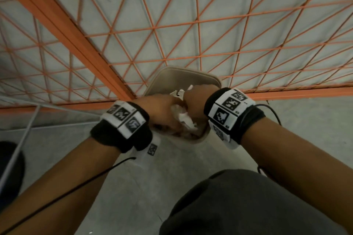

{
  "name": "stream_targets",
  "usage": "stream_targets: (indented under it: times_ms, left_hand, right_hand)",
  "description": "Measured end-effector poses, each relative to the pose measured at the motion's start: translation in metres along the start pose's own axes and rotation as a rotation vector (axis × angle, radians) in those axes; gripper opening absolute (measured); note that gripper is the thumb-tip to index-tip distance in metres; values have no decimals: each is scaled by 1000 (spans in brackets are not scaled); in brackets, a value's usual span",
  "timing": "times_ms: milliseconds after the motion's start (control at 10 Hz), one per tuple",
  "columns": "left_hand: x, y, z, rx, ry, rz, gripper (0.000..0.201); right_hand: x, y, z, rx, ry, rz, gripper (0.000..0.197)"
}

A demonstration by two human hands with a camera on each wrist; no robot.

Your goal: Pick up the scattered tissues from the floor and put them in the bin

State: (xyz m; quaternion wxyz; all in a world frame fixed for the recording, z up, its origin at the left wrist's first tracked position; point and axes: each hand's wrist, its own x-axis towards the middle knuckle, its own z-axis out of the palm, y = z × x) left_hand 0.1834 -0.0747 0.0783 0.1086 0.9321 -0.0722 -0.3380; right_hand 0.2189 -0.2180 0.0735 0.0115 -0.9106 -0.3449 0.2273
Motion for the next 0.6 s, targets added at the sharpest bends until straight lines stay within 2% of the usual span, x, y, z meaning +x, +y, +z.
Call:
stream_targets:
  times_ms: [100,200,300,400,500,600]
  left_hand:
    - [-14,-6,-18,-111,50,100,62]
    - [-9,3,-19,30,126,25,33]
    - [12,18,1,129,43,-65,8]
    - [32,20,23,254,-169,-30,29]
    - [37,25,21,268,-291,16,39]
    - [17,16,1,153,-227,29,30]
  right_hand:
    - [-2,-1,-18,35,44,-31,12]
    - [-4,1,-21,42,-12,-35,11]
    - [-6,1,-9,-34,-92,-45,14]
    - [-10,1,-2,-50,-185,-46,25]
    - [-18,8,-12,50,-136,-114,25]
    - [-36,32,-30,391,97,-139,20]
